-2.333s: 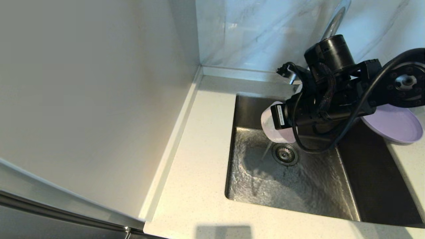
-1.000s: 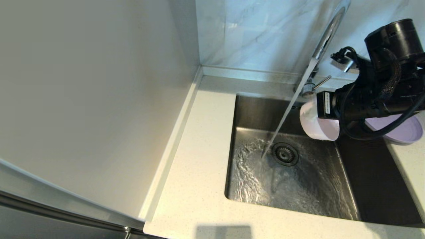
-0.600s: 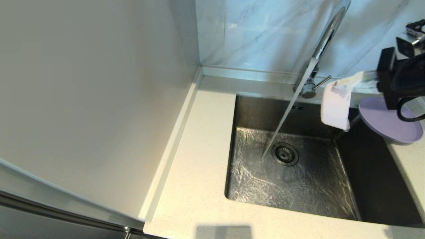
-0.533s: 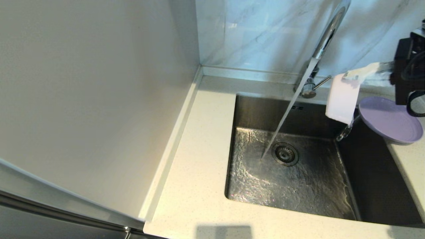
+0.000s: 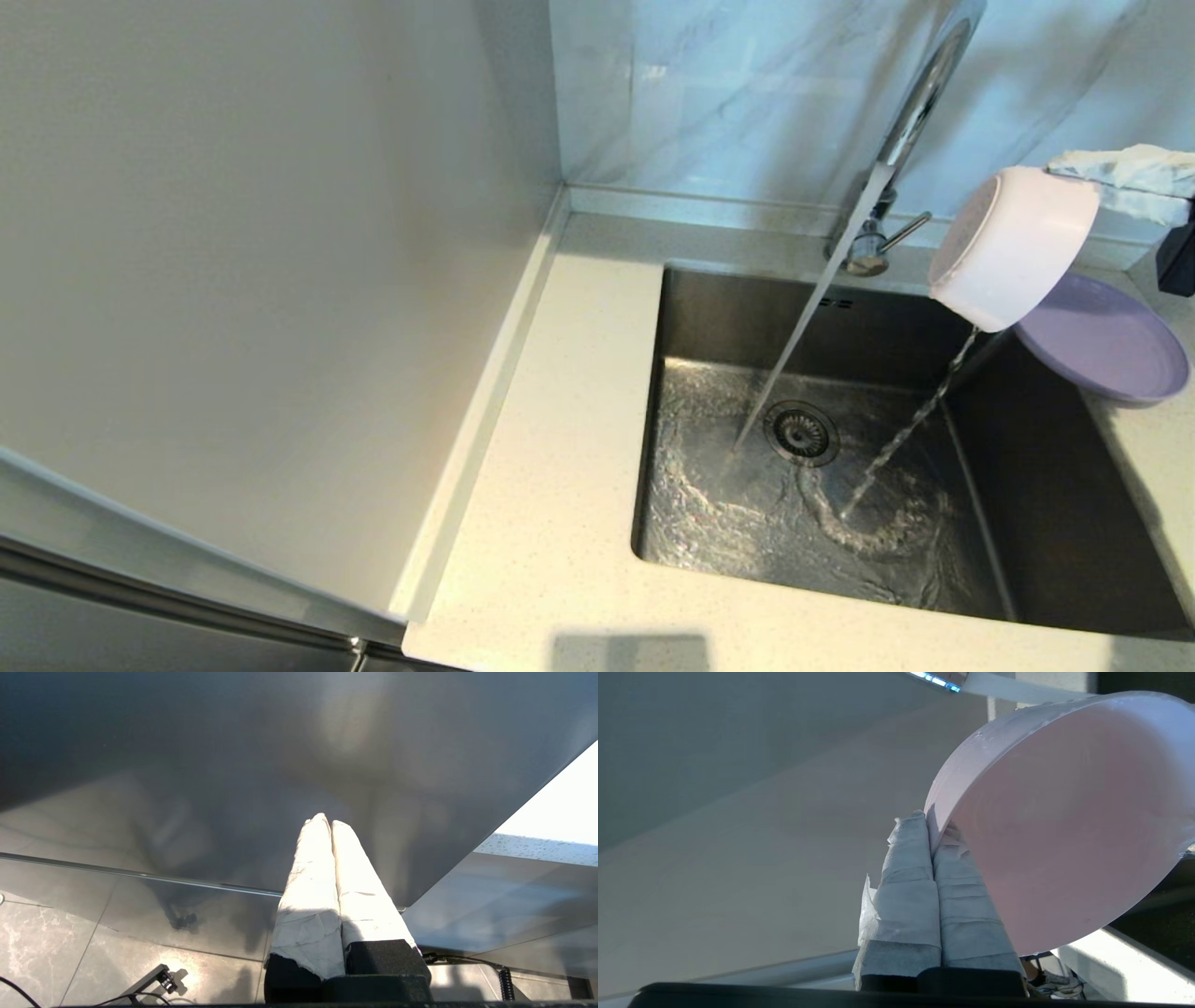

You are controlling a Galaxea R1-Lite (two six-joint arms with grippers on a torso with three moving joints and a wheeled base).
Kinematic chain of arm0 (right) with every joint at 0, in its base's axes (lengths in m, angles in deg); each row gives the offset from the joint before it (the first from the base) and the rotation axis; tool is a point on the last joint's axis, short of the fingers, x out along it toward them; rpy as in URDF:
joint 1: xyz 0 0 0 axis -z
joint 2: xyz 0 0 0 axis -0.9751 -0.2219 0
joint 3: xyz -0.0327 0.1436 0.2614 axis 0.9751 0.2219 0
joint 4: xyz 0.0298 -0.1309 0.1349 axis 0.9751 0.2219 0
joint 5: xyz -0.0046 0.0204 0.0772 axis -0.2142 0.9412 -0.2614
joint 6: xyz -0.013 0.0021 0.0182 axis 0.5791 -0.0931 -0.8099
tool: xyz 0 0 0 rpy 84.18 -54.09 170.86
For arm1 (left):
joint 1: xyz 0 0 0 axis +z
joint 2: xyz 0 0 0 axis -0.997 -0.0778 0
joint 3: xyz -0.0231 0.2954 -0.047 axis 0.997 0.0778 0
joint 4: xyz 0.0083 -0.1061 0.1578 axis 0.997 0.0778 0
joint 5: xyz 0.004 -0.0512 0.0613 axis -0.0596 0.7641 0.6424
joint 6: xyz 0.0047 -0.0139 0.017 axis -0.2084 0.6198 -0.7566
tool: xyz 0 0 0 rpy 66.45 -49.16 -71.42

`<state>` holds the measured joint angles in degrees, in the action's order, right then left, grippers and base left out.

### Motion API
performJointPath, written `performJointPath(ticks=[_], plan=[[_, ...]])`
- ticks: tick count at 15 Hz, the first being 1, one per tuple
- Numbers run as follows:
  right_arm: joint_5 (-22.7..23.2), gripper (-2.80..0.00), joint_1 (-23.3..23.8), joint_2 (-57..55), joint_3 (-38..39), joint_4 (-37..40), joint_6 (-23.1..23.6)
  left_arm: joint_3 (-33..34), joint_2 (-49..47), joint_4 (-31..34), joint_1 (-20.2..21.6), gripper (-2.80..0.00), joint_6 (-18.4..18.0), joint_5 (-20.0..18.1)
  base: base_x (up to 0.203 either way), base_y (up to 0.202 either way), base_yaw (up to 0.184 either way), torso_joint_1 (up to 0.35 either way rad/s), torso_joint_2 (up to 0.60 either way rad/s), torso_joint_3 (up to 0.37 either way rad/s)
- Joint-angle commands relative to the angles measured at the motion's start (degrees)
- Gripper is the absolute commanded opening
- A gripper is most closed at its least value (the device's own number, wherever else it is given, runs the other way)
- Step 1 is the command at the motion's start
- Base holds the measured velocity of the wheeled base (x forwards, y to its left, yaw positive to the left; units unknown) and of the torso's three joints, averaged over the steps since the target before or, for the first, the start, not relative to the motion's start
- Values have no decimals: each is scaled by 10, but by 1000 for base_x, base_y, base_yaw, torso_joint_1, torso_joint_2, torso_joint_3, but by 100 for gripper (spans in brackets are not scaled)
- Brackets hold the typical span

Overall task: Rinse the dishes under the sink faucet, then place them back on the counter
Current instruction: Rinse the bowl, then place the bowl on the table

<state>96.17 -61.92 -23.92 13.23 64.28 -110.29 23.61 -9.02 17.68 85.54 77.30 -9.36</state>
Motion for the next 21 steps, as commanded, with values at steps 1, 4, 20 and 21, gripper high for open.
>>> performJointPath(ticks=[1, 4, 20, 21], plan=[[8, -280, 0, 12, 23, -37, -9, 0, 0, 0, 0, -280, 0, 0, 0, 0, 0, 0, 0, 0], [3, -280, 2, 21, -10, -37, -9, 0, 0, 0, 0, -280, 0, 0, 0, 0, 0, 0, 0, 0], [-131, -280, 61, 163, 60, 196, 184, 0, 0, 0, 0, -280, 0, 0, 0, 0, 0, 0, 0, 0], [-181, -280, 61, 169, 26, 307, 236, 0, 0, 0, 0, -280, 0, 0, 0, 0, 0, 0, 0, 0]])
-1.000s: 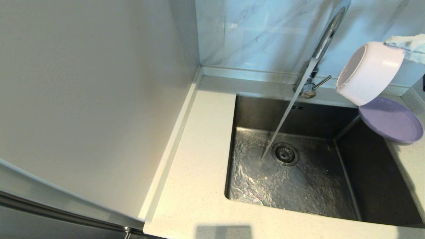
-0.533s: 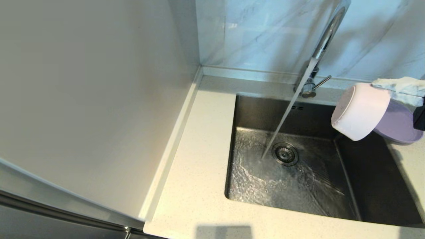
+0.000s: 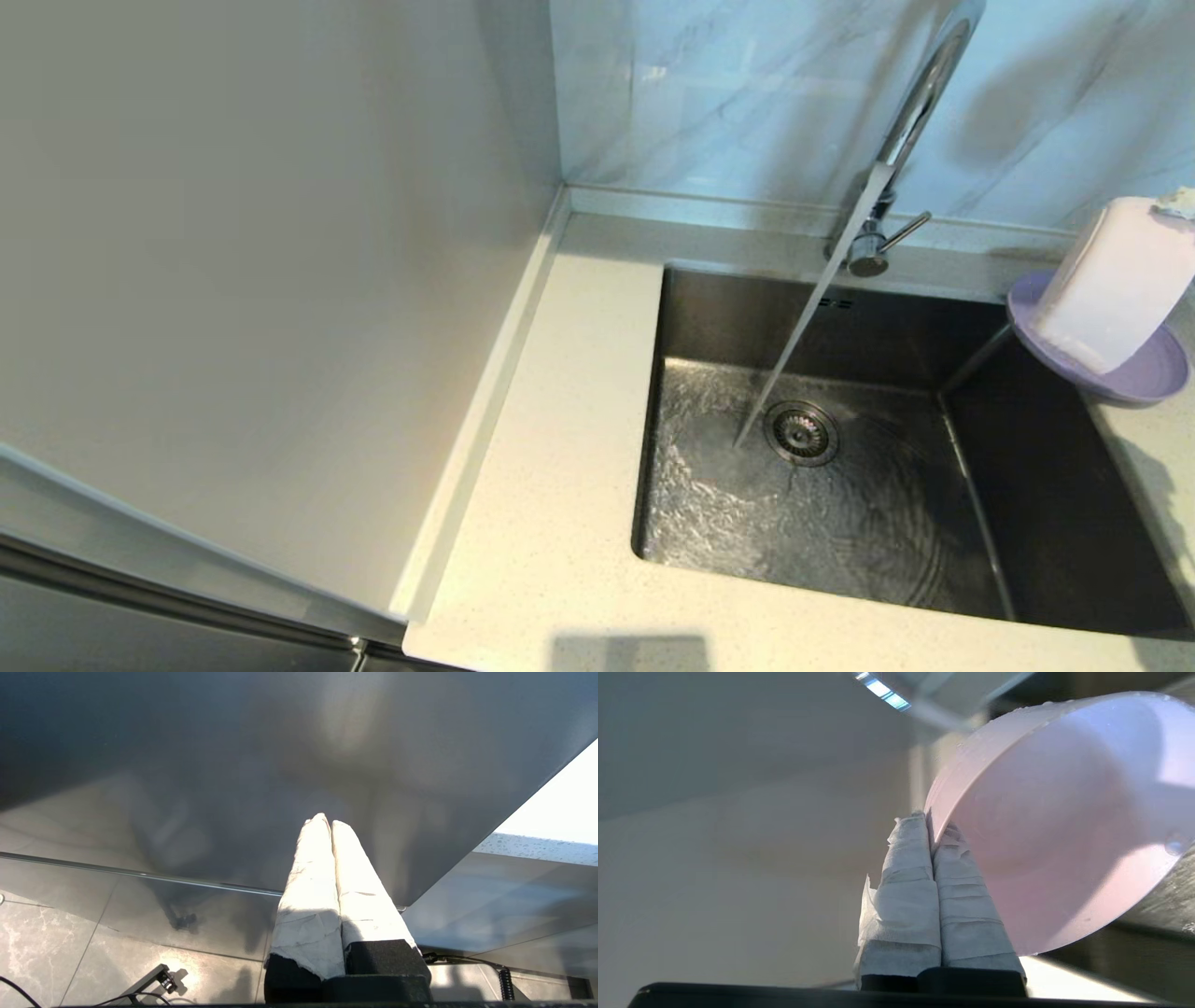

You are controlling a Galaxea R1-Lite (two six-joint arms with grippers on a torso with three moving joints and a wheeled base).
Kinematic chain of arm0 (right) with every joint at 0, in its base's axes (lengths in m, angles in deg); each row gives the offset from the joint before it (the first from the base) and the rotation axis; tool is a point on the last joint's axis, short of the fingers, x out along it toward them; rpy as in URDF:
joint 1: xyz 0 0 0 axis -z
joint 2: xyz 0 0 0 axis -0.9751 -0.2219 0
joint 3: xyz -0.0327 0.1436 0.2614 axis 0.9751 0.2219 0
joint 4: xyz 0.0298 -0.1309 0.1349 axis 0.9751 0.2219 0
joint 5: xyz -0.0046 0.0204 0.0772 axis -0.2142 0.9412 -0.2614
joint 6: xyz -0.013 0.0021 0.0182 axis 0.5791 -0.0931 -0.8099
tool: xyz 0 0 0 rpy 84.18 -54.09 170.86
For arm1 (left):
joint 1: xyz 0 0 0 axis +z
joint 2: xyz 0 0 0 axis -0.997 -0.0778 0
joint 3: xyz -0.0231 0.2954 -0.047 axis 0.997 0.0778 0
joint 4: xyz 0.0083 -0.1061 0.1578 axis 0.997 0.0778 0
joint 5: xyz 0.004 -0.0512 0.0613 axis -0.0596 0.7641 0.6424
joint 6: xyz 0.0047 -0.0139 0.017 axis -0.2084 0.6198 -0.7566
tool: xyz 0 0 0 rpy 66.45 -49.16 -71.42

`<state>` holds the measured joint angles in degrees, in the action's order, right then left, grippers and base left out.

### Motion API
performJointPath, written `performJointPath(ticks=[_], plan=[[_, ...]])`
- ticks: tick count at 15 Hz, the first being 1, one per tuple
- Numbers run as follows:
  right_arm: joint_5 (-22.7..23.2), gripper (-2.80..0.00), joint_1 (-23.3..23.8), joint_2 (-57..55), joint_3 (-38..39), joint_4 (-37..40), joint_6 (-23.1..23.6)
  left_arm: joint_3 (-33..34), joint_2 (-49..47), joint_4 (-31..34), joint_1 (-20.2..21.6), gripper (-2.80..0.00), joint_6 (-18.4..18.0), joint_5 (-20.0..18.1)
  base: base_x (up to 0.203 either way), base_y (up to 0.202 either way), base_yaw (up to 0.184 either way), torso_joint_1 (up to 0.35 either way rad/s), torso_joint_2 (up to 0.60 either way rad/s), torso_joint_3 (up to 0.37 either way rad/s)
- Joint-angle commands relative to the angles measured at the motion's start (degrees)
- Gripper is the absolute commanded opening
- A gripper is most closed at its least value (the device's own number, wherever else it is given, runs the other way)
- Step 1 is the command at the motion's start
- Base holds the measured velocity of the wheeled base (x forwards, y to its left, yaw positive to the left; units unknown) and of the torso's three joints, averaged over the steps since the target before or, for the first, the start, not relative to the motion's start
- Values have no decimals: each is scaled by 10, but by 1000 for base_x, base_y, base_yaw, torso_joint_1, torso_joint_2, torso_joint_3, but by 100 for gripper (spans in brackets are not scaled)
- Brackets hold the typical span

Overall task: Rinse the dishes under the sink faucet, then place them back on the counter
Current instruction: Place the bowl on the table

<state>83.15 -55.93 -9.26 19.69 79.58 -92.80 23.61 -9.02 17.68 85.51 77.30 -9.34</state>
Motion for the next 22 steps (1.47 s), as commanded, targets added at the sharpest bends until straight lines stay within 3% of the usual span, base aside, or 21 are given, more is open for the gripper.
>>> performJointPath(ticks=[1, 2, 4, 9, 14, 19, 22], plan=[[-112, -280, 0, 30, -68, 260, 128, 0, 0, 0, 0, -280, 0, 0, 0, 0, 0, 0, 0, 0], [-201, -280, -1, 40, -87, 335, 218, 0, 0, 0, 0, -280, 0, 0, 0, 0, 0, 0, 0, 0], [-370, -280, -10, 66, -91, 382, 308, 0, 0, 0, 0, -280, 0, 0, 0, 0, 0, 0, 0, 0], [-599, -280, -21, 87, 61, 409, 509, 0, 0, 0, 0, -280, 0, 0, 0, 0, 0, 0, 0, 0], [-640, -280, -17, 49, 70, 432, 550, 0, 0, 0, 0, -280, 0, 0, 0, 0, 0, 0, 0, 0], [-645, -280, -18, -3, 70, 427, 572, 0, 0, 0, 0, -280, 0, 0, 0, 0, 0, 0, 0, 0], [-645, -280, -19, -29, 78, 347, 619, 0, 0, 0, 0, -280, 0, 0, 0, 0, 0, 0, 0, 0]])
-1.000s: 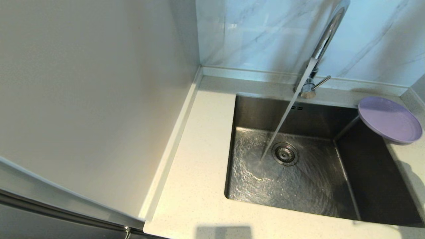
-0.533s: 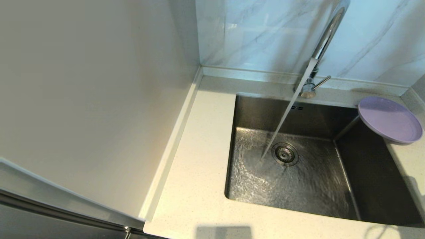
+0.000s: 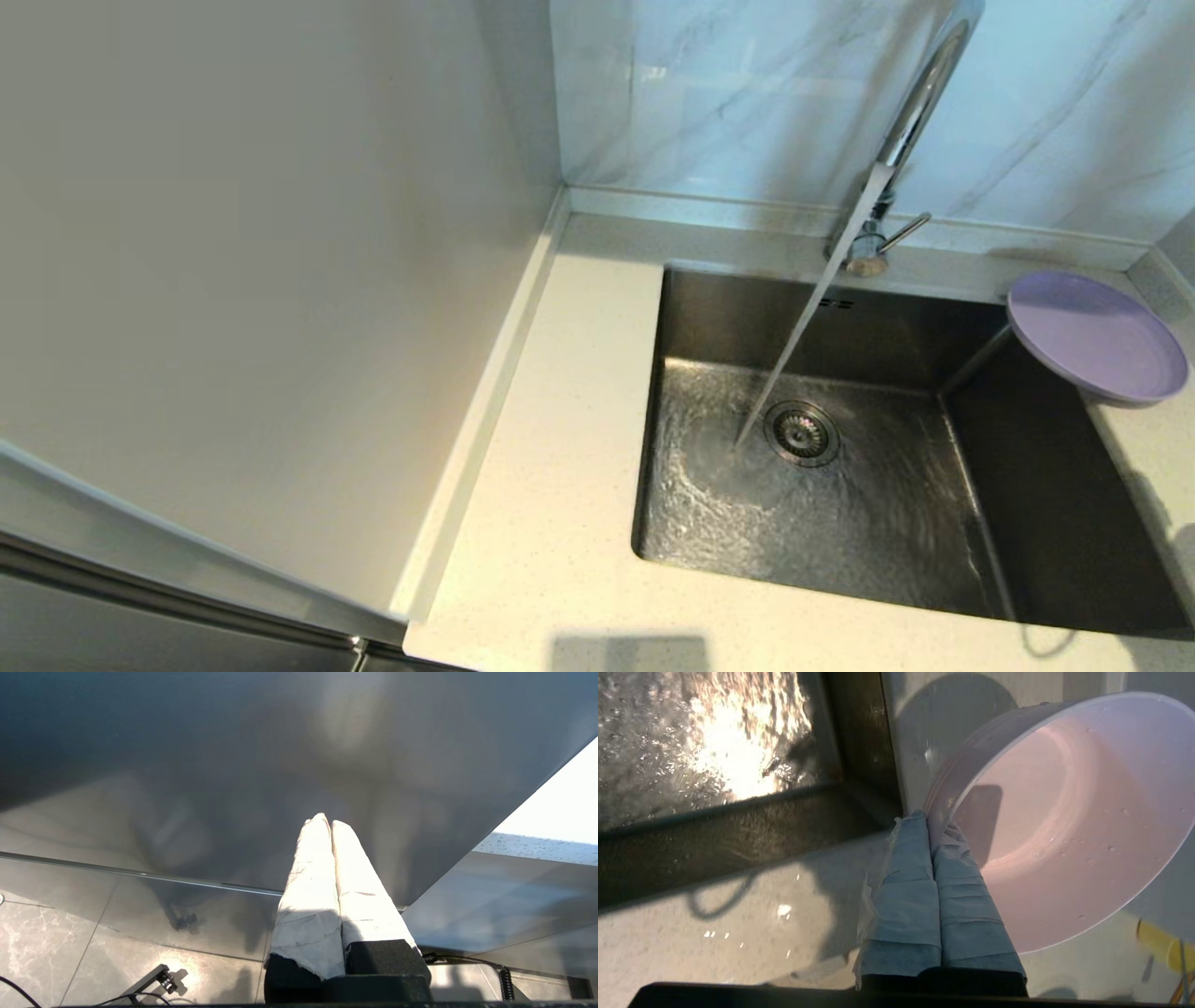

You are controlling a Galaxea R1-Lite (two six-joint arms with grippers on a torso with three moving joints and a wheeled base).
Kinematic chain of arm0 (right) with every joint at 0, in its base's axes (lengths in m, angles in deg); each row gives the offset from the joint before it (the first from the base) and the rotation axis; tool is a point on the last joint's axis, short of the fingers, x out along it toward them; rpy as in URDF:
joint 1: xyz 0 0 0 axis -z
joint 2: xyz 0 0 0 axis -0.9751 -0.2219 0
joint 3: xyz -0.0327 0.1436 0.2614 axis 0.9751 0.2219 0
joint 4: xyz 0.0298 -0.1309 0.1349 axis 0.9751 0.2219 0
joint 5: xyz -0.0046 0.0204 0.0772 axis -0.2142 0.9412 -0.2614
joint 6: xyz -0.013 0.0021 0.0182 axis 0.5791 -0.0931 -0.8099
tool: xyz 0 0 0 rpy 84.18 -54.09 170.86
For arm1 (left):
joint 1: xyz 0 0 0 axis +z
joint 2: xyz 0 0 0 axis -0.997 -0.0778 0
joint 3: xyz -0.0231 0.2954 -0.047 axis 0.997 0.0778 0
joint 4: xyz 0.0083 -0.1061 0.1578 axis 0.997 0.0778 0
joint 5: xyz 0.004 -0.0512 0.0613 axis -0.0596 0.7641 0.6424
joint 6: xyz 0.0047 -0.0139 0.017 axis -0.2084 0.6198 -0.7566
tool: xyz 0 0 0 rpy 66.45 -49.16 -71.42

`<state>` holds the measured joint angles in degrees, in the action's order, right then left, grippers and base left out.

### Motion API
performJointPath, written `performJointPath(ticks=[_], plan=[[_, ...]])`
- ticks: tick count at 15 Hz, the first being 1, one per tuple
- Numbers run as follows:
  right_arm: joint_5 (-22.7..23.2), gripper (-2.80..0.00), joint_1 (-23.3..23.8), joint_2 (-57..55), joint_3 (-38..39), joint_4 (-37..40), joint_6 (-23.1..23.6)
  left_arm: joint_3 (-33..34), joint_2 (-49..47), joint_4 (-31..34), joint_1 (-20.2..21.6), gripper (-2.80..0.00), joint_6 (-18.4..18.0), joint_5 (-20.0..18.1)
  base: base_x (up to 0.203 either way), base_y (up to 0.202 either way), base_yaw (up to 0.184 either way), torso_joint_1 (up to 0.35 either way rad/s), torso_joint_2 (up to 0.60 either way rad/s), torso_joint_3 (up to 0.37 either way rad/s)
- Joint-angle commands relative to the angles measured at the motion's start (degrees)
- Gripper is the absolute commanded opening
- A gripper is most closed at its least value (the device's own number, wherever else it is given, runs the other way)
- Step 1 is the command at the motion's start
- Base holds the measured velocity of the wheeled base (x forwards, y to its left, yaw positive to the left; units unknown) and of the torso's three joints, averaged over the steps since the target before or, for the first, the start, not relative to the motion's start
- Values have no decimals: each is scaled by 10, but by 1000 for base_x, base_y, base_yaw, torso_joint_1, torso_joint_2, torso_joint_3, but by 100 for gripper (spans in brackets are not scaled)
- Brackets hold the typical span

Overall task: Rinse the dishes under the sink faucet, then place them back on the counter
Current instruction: Place the bowl on the table

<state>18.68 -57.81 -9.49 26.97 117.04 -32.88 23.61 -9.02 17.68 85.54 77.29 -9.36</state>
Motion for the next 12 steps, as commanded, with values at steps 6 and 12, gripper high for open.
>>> performJointPath(ticks=[6, 12], plan=[[0, -280, 1, -136, 0, -147, 46, 0, 0, 0, 0, -280, 0, 0, 0, 0, 0, 0, 0, 0], [4, -280, 3, -221, -4, -236, 43, 0, 0, 0, 0, -280, 0, 0, 0, 0, 0, 0, 0, 0]])
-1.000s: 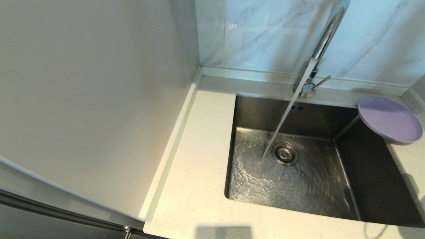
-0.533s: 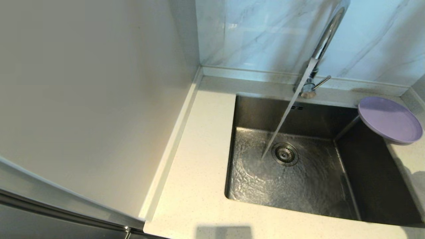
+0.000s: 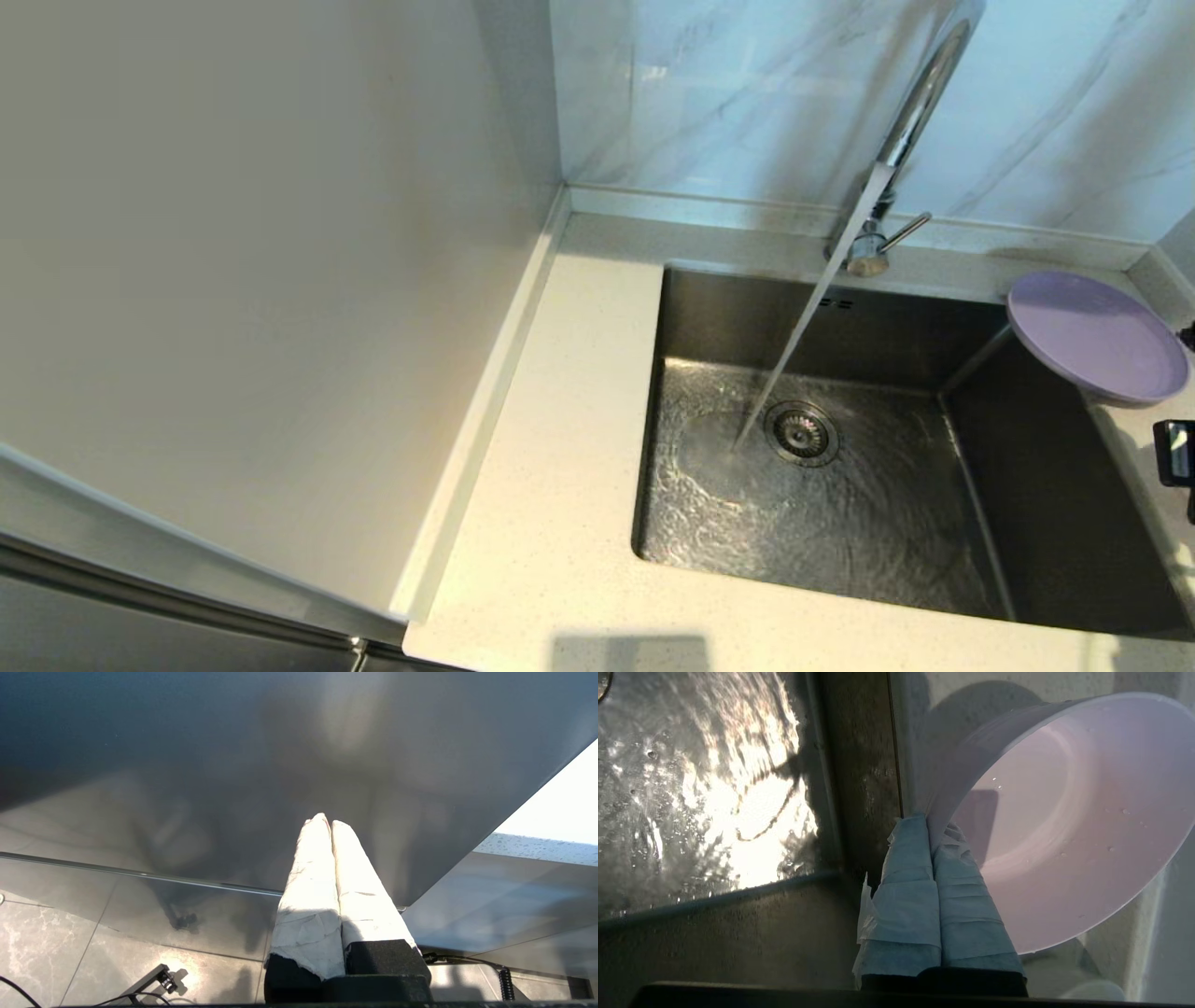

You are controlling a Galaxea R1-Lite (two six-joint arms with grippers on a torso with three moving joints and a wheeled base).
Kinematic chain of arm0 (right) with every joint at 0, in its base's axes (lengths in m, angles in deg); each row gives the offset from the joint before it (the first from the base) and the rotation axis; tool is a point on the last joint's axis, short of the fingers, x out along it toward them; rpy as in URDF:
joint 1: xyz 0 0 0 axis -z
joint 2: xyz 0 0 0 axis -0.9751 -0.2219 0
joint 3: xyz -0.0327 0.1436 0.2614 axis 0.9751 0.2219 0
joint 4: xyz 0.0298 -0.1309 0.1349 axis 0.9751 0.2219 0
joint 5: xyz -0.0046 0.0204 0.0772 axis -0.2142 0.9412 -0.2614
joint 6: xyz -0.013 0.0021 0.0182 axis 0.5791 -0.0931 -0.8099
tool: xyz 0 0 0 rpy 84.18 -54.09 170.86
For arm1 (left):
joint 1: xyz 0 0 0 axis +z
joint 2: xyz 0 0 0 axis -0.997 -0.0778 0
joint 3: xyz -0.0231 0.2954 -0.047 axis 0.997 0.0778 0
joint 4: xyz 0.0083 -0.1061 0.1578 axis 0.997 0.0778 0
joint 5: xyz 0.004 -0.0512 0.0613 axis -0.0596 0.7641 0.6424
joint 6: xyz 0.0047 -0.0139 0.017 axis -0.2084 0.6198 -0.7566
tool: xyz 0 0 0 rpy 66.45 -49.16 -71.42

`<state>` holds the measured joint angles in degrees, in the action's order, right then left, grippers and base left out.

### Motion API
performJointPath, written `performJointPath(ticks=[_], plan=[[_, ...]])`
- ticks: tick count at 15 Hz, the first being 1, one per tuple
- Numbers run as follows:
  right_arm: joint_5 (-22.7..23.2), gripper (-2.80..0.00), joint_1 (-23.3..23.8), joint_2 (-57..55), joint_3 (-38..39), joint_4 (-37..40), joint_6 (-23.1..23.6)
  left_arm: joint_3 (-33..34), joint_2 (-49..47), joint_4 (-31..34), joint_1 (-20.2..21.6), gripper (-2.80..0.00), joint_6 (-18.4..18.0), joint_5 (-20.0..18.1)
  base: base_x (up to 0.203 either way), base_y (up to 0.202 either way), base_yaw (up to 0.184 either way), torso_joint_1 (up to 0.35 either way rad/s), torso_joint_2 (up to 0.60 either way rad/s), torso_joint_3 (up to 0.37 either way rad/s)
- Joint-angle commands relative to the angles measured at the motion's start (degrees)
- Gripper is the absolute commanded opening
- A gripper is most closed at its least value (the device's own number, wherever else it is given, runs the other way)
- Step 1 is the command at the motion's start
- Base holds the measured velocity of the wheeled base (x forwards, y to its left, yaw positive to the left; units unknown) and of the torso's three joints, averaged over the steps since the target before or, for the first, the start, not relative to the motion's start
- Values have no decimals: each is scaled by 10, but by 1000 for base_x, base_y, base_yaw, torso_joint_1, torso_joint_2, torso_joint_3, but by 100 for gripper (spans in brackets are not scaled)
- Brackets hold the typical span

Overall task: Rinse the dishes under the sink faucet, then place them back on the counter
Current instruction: Place the bowl on the table, then pick up the bowl

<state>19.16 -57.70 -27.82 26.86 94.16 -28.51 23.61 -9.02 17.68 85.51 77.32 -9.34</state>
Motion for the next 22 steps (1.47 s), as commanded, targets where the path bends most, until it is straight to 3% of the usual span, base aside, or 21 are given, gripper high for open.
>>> performJointPath(ticks=[1, 7, 8, 14, 22], plan=[[-1, -280, 8, -50, -6, -12, -2, 0, 0, 0, 0, -280, 0, 0, 0, 0, 0, 0, 0, 0], [3, -280, 37, -62, -21, -12, -3, 0, 0, 0, 0, -280, 0, 0, 0, 0, 0, 0, 0, 0], [3, 0, 39, -60, -21, -12, -3, 0, 0, 0, 0, -280, 0, 0, 0, 0, 0, 0, 0, 0], [3, 0, 46, -20, -23, -12, -13, 0, 0, 0, 0, -280, 0, 0, 0, 0, 0, 0, 0, 0], [-11, 0, 46, 126, -11, 17, -4, 0, 0, 0, 0, -280, 0, 0, 0, 0, 0, 0, 0, 0]])
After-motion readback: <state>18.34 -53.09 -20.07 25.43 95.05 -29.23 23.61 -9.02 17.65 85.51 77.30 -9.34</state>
